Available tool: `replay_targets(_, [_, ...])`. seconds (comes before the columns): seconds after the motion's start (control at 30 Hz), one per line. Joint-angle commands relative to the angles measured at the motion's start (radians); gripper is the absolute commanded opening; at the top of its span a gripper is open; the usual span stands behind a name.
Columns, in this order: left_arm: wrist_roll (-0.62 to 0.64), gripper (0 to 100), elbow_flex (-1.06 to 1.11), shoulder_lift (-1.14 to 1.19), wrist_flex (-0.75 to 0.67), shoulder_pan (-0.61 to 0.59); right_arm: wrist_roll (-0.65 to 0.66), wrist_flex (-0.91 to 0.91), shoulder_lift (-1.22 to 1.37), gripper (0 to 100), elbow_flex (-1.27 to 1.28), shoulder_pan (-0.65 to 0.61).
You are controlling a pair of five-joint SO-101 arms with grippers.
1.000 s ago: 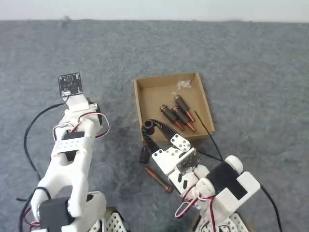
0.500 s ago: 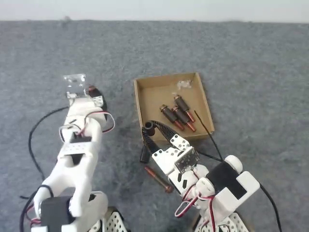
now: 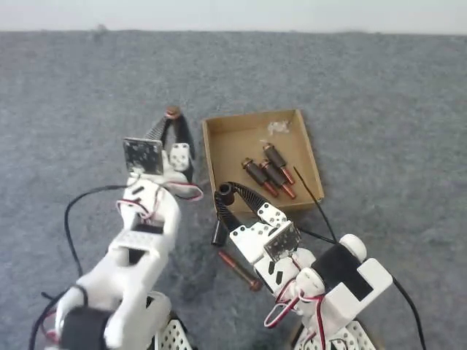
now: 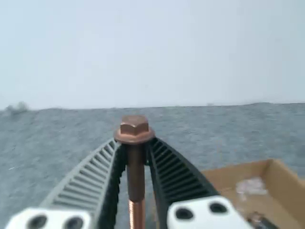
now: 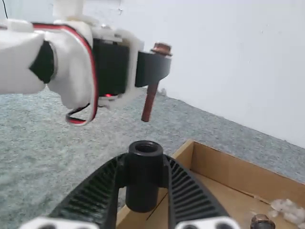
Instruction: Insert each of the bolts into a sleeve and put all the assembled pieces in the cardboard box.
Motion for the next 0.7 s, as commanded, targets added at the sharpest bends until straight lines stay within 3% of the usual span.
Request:
replay_targets(0.0, [0.064,1,0.045,-0.189,-0.025,0.114,-0.014,0.002,0.001,0.5,0.02,-0.007])
replay_targets(0.3, [0.218,1,0.094,-0.448,0.181,0.164,-0.014,0.002,0.001,0.5,0.017,-0.007])
replay_targets(0.5, [0.232,1,0.151,-0.647,0.308,0.166,-0.094,0.001,0.001,0.5,0.021,-0.007])
replay_targets(0.67, [0.232,1,0.197,-0.835,0.47,0.242,-0.097,0.001,0.001,0.5,0.018,-0.007])
